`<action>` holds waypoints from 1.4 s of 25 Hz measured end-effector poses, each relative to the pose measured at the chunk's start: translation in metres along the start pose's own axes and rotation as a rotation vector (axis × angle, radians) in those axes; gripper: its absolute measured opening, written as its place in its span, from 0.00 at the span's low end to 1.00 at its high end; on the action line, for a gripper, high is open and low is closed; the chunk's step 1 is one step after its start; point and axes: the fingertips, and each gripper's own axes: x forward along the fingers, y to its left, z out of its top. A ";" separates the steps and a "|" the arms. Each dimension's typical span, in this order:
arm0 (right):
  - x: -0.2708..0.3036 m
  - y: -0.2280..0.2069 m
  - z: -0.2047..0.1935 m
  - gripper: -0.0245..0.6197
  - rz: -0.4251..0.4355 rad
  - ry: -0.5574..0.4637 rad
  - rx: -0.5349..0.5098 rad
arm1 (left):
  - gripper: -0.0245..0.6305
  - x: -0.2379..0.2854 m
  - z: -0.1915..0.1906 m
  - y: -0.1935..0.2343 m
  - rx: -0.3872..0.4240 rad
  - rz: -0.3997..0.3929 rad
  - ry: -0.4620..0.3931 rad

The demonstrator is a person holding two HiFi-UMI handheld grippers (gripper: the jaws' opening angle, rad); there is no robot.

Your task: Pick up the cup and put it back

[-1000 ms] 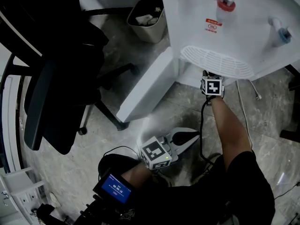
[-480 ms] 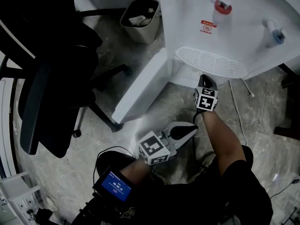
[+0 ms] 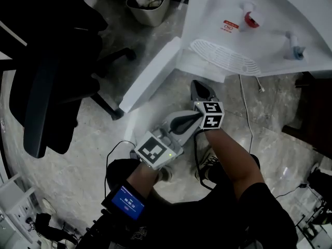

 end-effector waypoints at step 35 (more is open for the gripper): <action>-0.508 0.239 0.314 0.05 -0.031 -0.089 0.003 | 0.04 -0.172 0.345 -0.331 0.023 -0.185 0.190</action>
